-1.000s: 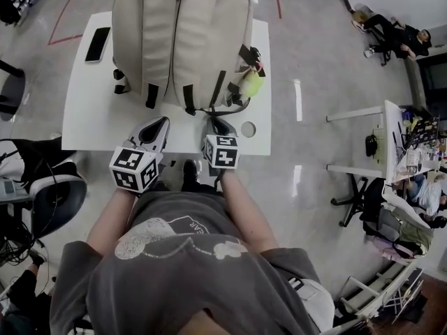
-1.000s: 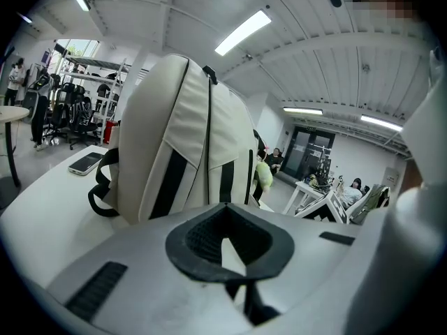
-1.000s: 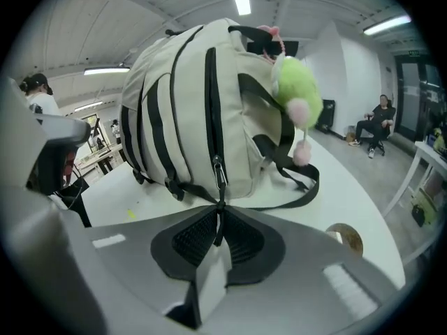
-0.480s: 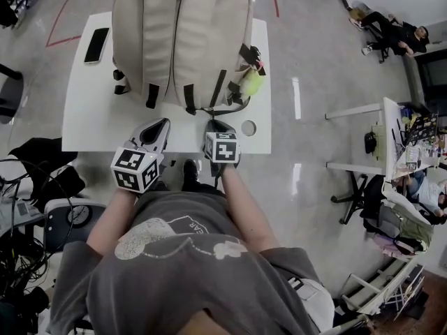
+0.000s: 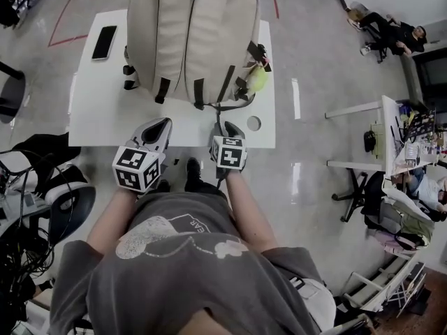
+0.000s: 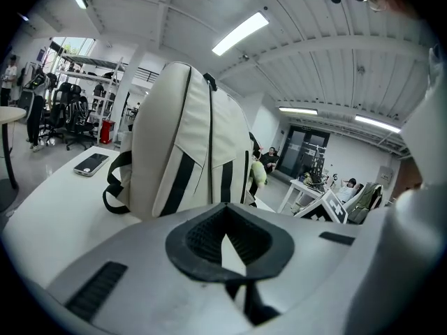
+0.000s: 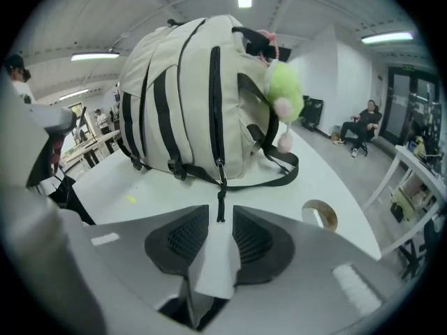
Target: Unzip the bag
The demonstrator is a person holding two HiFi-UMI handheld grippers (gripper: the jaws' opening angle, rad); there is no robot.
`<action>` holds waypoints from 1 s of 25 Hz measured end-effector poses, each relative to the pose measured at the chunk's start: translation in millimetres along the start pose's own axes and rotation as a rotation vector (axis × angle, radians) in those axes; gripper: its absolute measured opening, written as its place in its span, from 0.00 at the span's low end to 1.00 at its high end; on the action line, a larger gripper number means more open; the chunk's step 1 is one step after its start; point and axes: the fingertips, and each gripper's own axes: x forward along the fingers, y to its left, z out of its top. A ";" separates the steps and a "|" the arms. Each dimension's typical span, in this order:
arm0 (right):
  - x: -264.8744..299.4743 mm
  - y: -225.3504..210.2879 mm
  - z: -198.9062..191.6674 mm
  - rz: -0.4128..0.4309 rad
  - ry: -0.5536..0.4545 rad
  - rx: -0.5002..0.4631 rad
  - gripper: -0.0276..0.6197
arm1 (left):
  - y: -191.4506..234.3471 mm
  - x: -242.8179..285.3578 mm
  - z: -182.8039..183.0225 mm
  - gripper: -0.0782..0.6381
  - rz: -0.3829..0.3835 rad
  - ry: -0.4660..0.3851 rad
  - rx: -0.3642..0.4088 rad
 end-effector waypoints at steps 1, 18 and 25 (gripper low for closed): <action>-6.2 0.4 0.6 -0.007 -0.021 0.017 0.21 | 1.2 -5.0 -1.4 0.12 -0.003 0.000 0.000; -135.8 67.0 12.8 -0.051 -0.337 0.019 0.04 | -14.4 -73.5 -58.3 0.12 -0.163 0.048 -0.031; -164.1 66.6 14.4 -0.032 -0.412 0.045 0.04 | -27.1 -94.0 -54.1 0.12 -0.150 0.013 -0.038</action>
